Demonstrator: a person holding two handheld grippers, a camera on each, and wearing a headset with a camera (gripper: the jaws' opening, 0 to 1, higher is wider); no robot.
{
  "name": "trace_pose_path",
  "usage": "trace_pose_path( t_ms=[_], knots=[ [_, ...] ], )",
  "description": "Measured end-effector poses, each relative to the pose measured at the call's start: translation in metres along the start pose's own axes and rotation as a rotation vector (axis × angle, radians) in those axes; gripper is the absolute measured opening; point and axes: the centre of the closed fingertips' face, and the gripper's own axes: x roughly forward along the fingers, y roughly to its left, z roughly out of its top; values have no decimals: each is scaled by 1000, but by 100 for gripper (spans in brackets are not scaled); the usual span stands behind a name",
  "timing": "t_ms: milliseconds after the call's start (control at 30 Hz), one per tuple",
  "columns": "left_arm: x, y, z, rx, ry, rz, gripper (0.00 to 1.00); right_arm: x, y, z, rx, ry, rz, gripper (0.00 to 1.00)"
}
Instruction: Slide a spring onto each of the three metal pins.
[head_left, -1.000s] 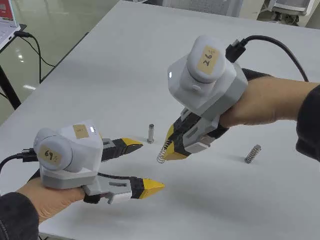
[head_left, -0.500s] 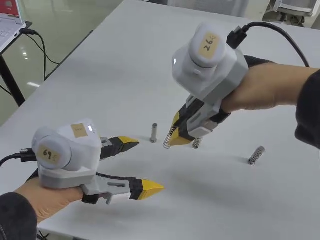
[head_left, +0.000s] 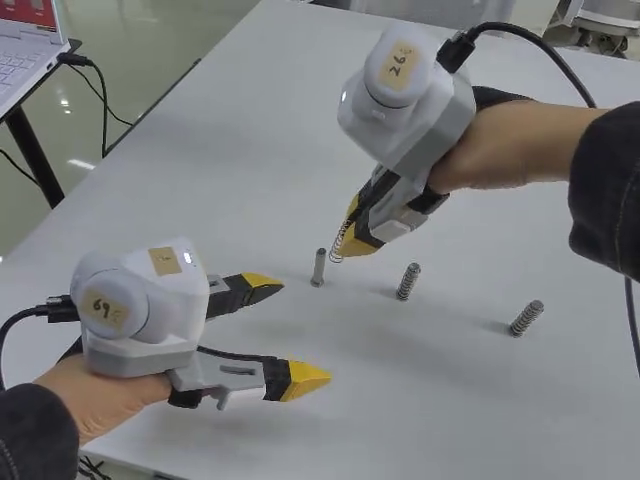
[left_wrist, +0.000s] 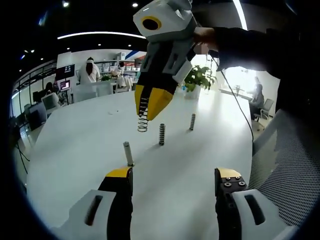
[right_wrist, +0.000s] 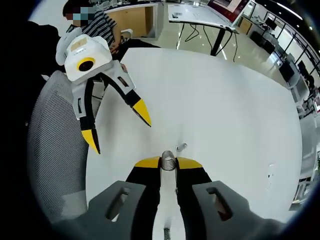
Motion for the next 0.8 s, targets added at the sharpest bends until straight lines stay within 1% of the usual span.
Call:
trace_pose_path(
  t_ms=[100, 167, 300, 400, 500, 600, 800],
  knots=[
    [-1, 1, -1, -4, 0, 3, 65, 4, -5, -1, 5, 4, -15, 12],
    [-1, 2, -1, -6, 1, 4, 65, 6, -8, -1, 10, 5, -16, 12],
    [-1, 1, -4, -12, 6, 3, 65, 10, -14, 1, 18, -3, -32, 12],
    [0, 1, -5, -15, 9, 2, 65, 14, -14, 3, 22, -9, -27, 12],
    [0, 1, -7, -18, 12, -1, 64, 21, -17, 3, 16, -3, -24, 12],
    [0, 2, -7, -22, 12, 1, 64, 25, -16, 2, 10, 10, -20, 12],
    [-2, 5, -8, -28, 13, 6, 64, 27, -17, 3, 3, 16, -16, 12]
  ],
)
